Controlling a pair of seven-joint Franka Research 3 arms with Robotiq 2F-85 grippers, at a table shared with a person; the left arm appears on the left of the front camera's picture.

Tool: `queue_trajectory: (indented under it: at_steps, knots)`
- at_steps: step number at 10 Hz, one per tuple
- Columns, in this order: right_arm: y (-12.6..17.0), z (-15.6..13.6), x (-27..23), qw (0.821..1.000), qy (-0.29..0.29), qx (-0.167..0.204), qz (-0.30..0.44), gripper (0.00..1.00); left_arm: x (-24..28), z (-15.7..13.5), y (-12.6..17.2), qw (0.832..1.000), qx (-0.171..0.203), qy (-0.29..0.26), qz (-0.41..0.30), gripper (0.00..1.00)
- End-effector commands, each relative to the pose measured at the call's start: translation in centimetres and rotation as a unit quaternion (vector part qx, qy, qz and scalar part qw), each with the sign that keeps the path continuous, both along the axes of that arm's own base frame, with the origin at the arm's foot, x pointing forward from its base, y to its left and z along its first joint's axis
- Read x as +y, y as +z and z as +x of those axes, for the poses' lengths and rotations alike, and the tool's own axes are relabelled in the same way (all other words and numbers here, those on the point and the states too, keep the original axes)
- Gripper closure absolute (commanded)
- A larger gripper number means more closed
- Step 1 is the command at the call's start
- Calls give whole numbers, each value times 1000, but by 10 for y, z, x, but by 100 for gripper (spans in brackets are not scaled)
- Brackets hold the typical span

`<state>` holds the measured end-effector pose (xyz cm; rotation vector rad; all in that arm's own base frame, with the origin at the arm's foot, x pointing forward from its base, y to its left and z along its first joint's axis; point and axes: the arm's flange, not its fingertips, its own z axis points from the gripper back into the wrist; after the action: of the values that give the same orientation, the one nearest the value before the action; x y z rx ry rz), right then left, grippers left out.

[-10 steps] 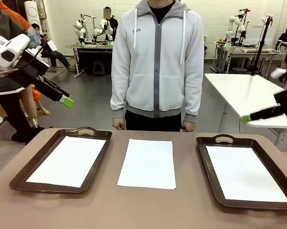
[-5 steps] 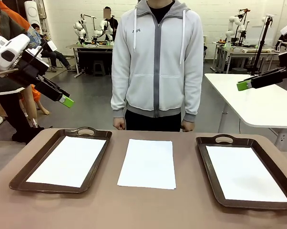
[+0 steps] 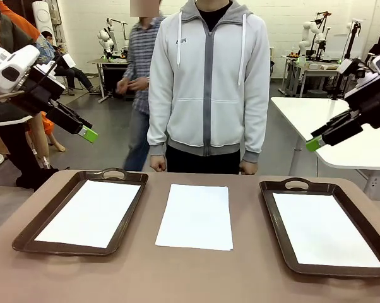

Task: Sort the A4 documents.
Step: Receive the A4 Paper.

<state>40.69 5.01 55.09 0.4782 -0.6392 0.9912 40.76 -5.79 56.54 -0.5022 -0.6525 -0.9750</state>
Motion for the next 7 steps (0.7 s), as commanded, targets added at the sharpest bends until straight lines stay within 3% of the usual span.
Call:
queue_trajectory:
  at_steps: [1,5,7]
  knots:
    - [2,-4,-2,999,-5,4,-33,0,1,-1,-1,1000,-6,-8,-1,0]
    - [-4,-5,-5,999,0,15,-31,0,1,-1,-1,1000,-6,-8,-1,0]
    - [0,-1,-3,1000,2,1,-29,0,1,-1,-1,1000,-6,-8,-1,0]
